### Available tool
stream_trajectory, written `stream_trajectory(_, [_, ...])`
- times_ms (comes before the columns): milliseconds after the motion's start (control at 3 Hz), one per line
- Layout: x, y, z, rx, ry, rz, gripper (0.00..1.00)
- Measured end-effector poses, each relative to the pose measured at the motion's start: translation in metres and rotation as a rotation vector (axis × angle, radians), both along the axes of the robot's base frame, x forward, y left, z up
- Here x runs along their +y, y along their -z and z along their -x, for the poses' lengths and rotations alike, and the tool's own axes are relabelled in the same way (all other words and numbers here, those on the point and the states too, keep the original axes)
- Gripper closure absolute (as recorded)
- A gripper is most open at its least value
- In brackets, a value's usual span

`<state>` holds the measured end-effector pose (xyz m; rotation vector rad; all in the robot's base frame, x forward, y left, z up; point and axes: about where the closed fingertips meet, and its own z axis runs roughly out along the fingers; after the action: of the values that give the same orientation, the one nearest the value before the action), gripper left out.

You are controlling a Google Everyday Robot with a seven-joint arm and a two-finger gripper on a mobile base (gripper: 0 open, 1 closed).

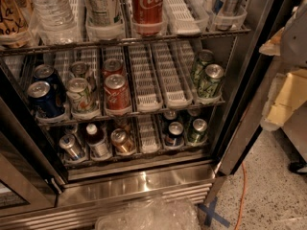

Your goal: Pick water bottle from top shelf of fridge

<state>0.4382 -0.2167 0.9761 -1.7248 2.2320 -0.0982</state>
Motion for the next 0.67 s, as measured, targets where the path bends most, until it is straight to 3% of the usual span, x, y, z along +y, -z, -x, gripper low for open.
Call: stream_trajectory(667, [0.0085,-0.0014,0.0014,-0.001,-0.021,-0.04,0.0])
